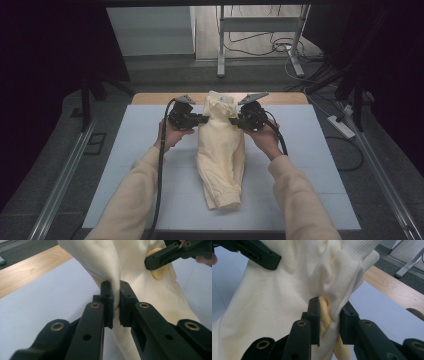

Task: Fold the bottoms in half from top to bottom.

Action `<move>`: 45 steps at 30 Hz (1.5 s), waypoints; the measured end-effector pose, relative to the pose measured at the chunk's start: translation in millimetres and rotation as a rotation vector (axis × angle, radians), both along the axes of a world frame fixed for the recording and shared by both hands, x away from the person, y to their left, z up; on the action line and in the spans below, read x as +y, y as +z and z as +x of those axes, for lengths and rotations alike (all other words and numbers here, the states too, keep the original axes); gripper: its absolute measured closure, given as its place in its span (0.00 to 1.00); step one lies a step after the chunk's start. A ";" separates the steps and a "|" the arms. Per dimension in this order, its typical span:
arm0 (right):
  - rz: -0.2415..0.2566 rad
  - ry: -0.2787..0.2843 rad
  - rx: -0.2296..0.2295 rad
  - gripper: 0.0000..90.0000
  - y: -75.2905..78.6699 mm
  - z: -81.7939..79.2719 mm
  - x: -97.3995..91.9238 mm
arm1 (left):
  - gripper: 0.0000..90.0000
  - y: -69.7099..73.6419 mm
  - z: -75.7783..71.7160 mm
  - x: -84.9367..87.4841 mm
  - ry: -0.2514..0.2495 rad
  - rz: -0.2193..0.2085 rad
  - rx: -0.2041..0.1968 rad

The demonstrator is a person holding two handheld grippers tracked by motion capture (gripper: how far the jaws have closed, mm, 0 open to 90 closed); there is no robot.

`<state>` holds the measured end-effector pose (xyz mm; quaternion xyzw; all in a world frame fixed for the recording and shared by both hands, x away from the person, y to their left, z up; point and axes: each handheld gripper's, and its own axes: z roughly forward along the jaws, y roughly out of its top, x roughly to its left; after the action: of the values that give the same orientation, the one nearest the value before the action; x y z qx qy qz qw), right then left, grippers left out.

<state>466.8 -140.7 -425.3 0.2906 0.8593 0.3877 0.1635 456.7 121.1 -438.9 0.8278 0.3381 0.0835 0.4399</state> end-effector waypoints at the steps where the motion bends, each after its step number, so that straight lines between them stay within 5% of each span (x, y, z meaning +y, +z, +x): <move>1: -0.007 0.000 -0.005 0.81 0.8 1.1 0.2 | 0.92 2.0 1.7 -0.6 -0.003 0.007 -0.005; 8: 0.004 -0.025 -0.063 0.82 28.3 12.1 -0.1 | 0.92 28.8 10.9 -4.9 0.017 0.016 -0.066; 16: -0.006 -0.031 -0.049 0.82 15.9 10.1 0.6 | 0.92 11.1 8.6 -3.7 0.029 -0.010 -0.029; 38: 0.009 -0.032 -0.040 0.82 12.2 12.1 -2.6 | 0.92 10.9 13.2 -4.1 0.021 -0.008 -0.028; 45: 0.008 -0.026 -0.088 0.82 38.0 22.4 0.2 | 0.92 40.5 22.1 -0.4 0.030 -0.012 -0.082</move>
<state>489.1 -140.5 -387.3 0.2849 0.8460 0.4013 0.2052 478.8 120.7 -398.4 0.8159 0.3326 0.1218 0.4569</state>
